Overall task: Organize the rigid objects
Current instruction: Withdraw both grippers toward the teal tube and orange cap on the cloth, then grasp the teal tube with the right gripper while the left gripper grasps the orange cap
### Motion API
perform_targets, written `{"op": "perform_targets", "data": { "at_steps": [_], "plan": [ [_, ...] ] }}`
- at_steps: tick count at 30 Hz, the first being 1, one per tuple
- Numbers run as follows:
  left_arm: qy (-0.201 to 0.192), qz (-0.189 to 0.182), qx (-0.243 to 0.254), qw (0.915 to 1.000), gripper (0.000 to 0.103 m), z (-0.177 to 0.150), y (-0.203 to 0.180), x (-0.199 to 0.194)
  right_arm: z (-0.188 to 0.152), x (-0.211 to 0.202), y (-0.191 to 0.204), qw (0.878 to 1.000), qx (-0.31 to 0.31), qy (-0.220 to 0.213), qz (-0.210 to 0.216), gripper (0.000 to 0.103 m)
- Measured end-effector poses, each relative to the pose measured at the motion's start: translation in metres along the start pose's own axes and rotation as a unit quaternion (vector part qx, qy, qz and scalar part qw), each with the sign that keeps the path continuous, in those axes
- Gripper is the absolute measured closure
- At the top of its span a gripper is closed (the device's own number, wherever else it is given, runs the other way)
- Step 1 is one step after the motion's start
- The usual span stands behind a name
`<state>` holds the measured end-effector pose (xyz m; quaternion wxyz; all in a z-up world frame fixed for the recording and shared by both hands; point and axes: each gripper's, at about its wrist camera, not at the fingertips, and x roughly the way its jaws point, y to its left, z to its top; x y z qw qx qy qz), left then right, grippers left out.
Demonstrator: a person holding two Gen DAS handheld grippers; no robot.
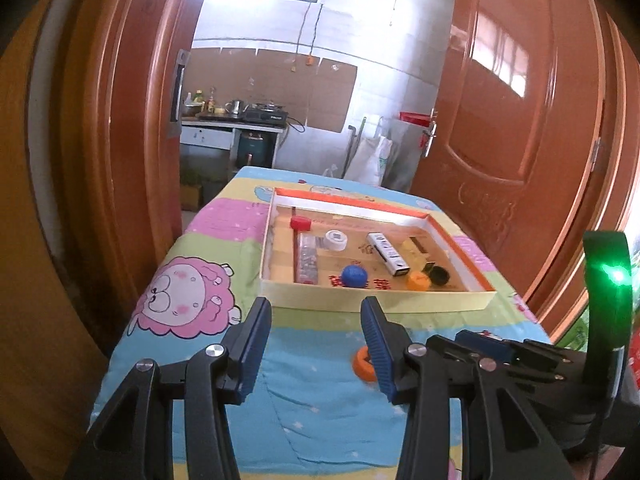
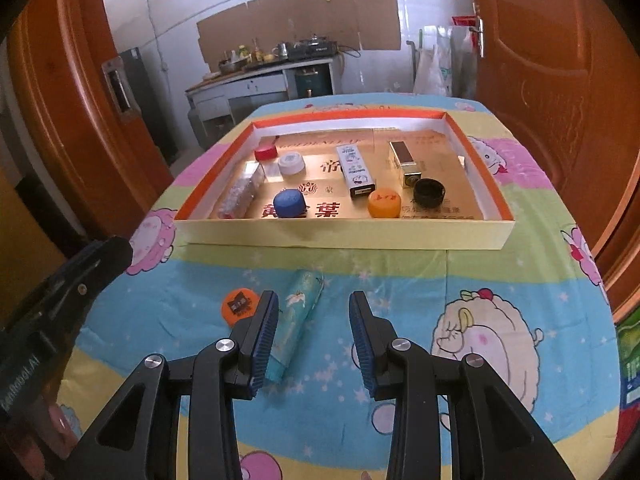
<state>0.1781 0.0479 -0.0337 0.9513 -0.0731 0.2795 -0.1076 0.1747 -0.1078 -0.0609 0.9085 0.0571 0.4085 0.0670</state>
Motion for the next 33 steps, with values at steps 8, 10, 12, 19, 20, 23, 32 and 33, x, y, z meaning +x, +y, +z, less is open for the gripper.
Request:
{"op": "perform_targets", "data": {
  "at_steps": [8, 10, 12, 19, 20, 23, 32, 33],
  "plan": [
    [-0.001, 0.012, 0.010, 0.9999, 0.056, -0.010, 0.003, 0.005, -0.002, 0.018, 0.012, 1.000, -0.012, 0.016, -0.018, 0.065],
    [-0.003, 0.010, 0.010, 0.9999, 0.056, -0.010, 0.003, 0.004, -0.003, 0.023, 0.013, 0.999, -0.013, 0.021, -0.027, 0.065],
    [-0.005, 0.010, 0.011, 0.9999, 0.056, -0.011, 0.003, 0.004, -0.003, 0.027, 0.013, 0.999, -0.011, 0.025, -0.031, 0.065],
    [0.000, 0.010, 0.022, 0.9997, 0.056, -0.012, -0.002, 0.004, -0.006, 0.039, 0.029, 0.998, -0.028, 0.038, -0.045, 0.065],
    [0.001, 0.010, 0.021, 0.9997, 0.056, -0.012, -0.002, 0.005, -0.007, 0.041, 0.031, 0.997, -0.035, 0.040, -0.048, 0.065],
    [0.006, 0.010, 0.021, 0.9997, 0.056, -0.012, -0.002, 0.006, -0.011, 0.043, 0.038, 0.996, -0.053, 0.039, -0.063, 0.065],
    [0.045, 0.001, 0.052, 0.9977, 0.056, -0.013, -0.014, 0.019, -0.018, 0.029, 0.011, 0.997, -0.022, 0.027, -0.066, 0.081],
    [0.051, 0.003, 0.059, 0.9970, 0.056, -0.013, -0.017, 0.021, -0.019, 0.026, 0.005, 0.997, -0.014, 0.023, -0.073, 0.081]
  ]
}}
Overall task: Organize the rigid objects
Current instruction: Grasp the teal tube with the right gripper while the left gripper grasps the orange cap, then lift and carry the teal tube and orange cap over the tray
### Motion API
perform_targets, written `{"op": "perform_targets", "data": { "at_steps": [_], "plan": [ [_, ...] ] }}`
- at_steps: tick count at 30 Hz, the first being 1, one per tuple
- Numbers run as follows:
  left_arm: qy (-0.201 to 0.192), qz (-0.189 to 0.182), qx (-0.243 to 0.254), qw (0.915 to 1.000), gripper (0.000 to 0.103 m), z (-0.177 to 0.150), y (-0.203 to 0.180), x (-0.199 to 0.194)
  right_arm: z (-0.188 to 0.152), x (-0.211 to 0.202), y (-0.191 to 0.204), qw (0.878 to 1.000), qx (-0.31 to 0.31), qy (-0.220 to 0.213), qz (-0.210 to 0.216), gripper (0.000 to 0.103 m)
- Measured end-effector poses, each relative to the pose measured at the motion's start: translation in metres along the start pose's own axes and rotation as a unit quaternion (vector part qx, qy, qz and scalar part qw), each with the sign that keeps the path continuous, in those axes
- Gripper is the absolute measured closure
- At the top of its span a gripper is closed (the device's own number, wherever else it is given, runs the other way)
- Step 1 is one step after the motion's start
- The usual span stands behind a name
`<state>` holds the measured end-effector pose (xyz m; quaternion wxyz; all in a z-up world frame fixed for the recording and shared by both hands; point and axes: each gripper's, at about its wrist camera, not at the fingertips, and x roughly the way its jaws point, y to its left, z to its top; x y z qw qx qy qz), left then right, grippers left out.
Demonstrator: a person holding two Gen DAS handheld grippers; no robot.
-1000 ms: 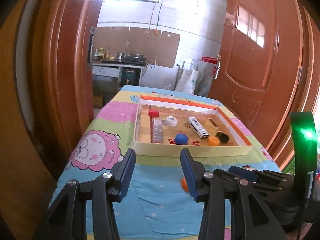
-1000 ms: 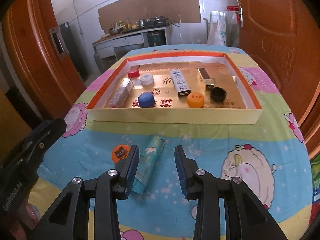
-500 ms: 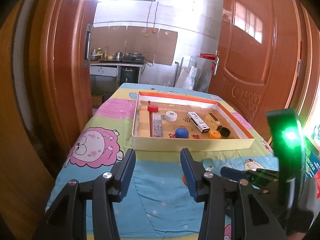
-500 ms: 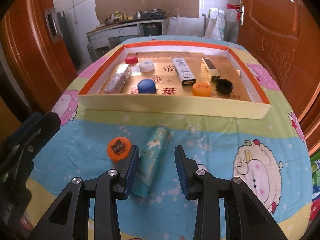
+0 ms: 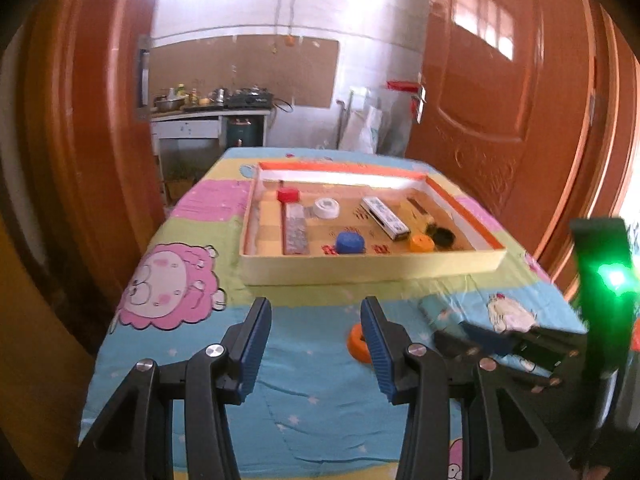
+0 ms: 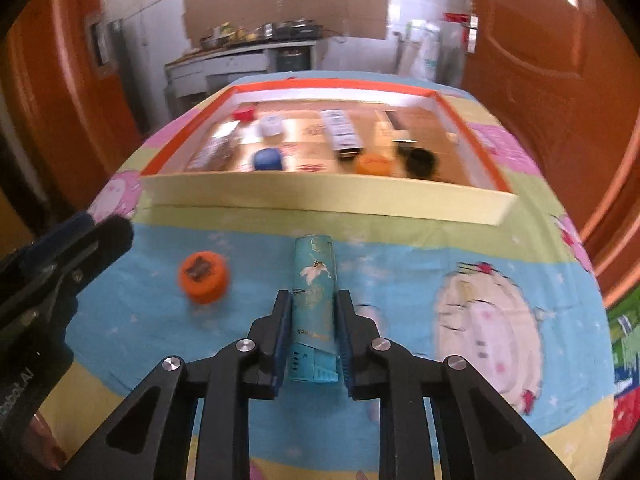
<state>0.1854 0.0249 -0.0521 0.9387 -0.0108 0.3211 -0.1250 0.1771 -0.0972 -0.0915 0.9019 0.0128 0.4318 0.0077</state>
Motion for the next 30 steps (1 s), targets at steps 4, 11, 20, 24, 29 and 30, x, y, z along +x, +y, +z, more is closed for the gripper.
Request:
{"op": "perform_targets", "data": {
  "at_steps": [4, 11, 20, 24, 29, 30],
  "plan": [
    [0.041, 0.000, 0.035, 0.9986, 0.056, -0.001, -0.016, 0.017, -0.003, -0.002, -0.019, 0.999, 0.031, 0.000, 0.011, 0.081],
    [0.097, 0.002, 0.061, 0.9934, 0.056, -0.004, -0.029, 0.041, -0.007, -0.006, -0.032, 0.998, 0.049, -0.001, 0.029, 0.081],
    [0.124, 0.001, 0.081, 0.9890, 0.049, -0.006, -0.040, 0.055, -0.008, -0.009, -0.035, 0.998, 0.058, -0.002, 0.040, 0.081],
    [0.129, 0.010, 0.076, 0.9887, 0.053, -0.006, -0.038, 0.058, -0.009, -0.010, -0.034, 0.998, 0.055, -0.003, 0.038, 0.081],
    [0.120, 0.003, 0.071, 0.9903, 0.073, -0.005, -0.036, 0.054, -0.009, -0.010, -0.034, 0.998, 0.057, -0.004, 0.037, 0.081],
    [0.116, 0.002, 0.070, 0.9908, 0.073, -0.005, -0.036, 0.053, -0.009, -0.010, -0.034, 0.998, 0.057, -0.003, 0.037, 0.081]
  ]
}}
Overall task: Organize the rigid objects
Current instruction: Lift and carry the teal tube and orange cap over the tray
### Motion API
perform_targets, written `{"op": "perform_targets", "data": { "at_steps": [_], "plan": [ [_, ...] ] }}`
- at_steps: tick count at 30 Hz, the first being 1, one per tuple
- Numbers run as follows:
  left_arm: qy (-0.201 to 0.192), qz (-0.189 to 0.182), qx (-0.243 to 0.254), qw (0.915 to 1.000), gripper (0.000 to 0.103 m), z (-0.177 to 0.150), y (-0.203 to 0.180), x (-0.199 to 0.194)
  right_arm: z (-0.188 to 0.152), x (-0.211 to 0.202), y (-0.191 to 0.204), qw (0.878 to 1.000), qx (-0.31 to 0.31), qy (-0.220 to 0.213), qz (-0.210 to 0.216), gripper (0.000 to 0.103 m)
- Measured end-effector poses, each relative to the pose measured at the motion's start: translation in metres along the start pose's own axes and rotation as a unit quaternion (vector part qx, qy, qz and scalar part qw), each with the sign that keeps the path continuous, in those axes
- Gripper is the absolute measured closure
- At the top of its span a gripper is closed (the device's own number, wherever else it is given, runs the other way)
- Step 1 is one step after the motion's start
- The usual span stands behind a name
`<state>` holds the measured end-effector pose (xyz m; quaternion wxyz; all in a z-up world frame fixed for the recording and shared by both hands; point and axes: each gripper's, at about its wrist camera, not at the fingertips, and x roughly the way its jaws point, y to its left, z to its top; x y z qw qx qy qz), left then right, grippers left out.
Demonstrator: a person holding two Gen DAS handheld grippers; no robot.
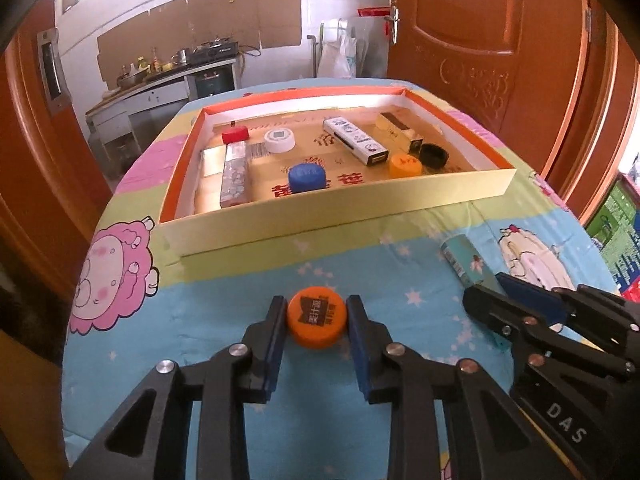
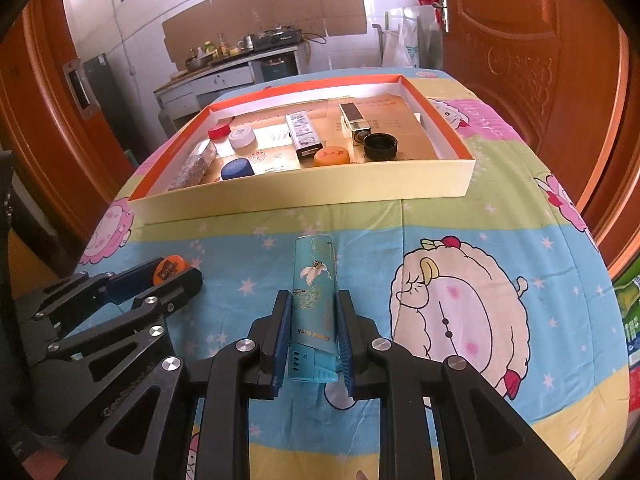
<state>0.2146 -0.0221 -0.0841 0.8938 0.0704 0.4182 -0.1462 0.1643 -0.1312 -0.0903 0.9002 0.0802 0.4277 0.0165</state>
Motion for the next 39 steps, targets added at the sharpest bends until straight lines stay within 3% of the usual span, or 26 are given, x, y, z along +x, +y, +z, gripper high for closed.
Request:
{"op": "perform_targets", "data": {
  "at_steps": [14, 25, 31, 39],
  "plan": [
    [-0.047, -0.014, -0.028, 0.9984, 0.073, 0.005, 0.010, -0.028, 0.001, -0.010, -0.006, 1.000, 0.011, -0.026, -0.003, 0.081],
    [-0.088, -0.011, -0.033, 0.9955, 0.072, 0.038, 0.023, -0.061, 0.011, -0.024, 0.002, 0.999, -0.012, -0.037, -0.003, 0.081],
    [-0.106, -0.008, -0.020, 0.9941, 0.072, 0.061, 0.022, -0.072, 0.031, -0.041, -0.003, 0.998, -0.037, -0.046, -0.021, 0.081],
    [-0.116, -0.018, -0.005, 0.9931, 0.072, 0.101, 0.019, -0.072, 0.075, -0.067, -0.023, 0.996, -0.063, -0.054, -0.012, 0.081]
  ]
}}
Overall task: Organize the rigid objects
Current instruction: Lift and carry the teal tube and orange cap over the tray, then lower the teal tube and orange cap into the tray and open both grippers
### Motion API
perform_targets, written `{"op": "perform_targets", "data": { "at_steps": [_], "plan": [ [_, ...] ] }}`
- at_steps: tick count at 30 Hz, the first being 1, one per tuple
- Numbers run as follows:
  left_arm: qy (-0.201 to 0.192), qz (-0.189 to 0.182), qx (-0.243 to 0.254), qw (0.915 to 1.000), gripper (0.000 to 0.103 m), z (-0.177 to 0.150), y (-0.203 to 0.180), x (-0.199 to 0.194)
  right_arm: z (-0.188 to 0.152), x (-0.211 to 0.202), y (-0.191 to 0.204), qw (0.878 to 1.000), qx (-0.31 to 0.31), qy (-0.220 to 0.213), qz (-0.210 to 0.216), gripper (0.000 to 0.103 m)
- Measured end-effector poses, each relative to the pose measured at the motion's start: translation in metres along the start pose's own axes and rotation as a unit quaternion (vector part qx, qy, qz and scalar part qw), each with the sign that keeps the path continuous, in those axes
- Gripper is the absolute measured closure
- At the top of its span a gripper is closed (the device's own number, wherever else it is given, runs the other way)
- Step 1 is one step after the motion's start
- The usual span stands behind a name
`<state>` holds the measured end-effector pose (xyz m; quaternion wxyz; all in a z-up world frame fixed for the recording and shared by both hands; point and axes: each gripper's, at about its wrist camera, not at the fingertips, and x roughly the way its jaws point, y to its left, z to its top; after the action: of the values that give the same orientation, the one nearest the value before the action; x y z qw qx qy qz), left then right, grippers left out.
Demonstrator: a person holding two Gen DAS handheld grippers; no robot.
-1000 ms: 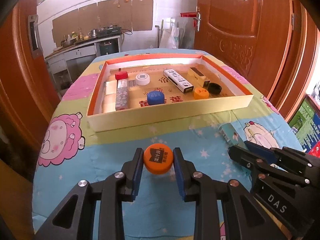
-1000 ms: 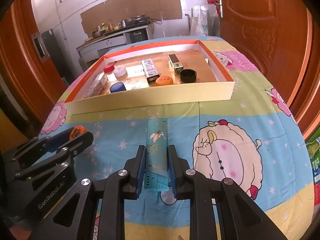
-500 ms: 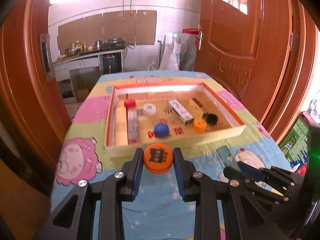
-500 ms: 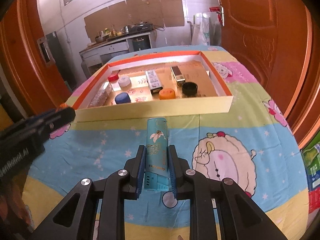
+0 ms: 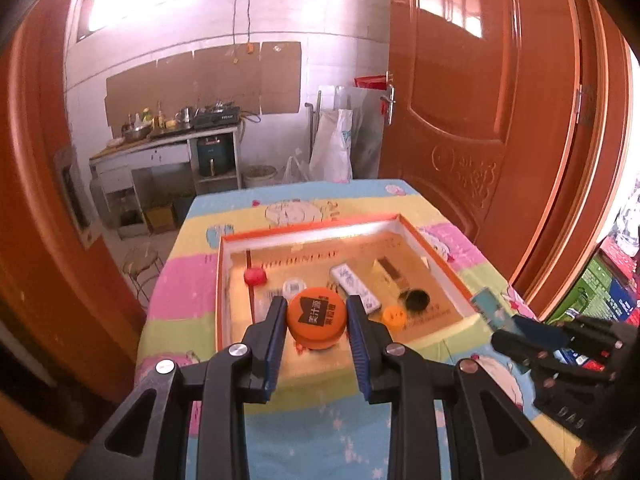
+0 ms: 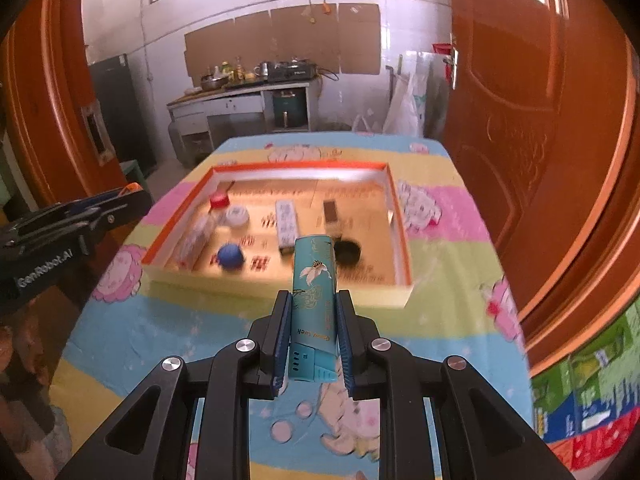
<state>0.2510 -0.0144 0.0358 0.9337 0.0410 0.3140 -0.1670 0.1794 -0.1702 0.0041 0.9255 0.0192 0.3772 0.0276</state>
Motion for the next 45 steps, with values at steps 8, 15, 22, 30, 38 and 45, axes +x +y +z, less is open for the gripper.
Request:
{"op": "perform_targets", "data": {
  "at_steps": [8, 15, 22, 30, 38, 45],
  "plan": [
    [0.003, 0.000, -0.002, 1.0000, 0.072, 0.036, 0.004, 0.034, 0.054, 0.024, -0.029, 1.000, -0.016, 0.001, 0.018, 0.081],
    [0.030, -0.012, -0.017, 0.9993, 0.072, 0.052, 0.012, 0.087, 0.093, 0.077, -0.049, 0.999, -0.010, 0.019, 0.024, 0.081],
    [0.063, -0.022, -0.039, 0.9970, 0.072, 0.055, 0.018, 0.139, 0.112, 0.123, -0.061, 0.998, 0.001, 0.040, 0.037, 0.081],
    [0.098, -0.019, -0.060, 0.9932, 0.072, 0.053, 0.028, 0.182, 0.119, 0.158, -0.065, 0.998, 0.011, 0.057, 0.029, 0.081],
    [0.128, -0.011, -0.078, 0.9887, 0.072, 0.054, 0.036, 0.210, 0.120, 0.189, -0.062, 0.997, 0.023, 0.073, 0.025, 0.081],
    [0.143, -0.004, -0.079, 0.9866, 0.072, 0.050, 0.035, 0.228, 0.114, 0.207, -0.071, 0.995, 0.036, 0.085, 0.020, 0.081]
  ]
}}
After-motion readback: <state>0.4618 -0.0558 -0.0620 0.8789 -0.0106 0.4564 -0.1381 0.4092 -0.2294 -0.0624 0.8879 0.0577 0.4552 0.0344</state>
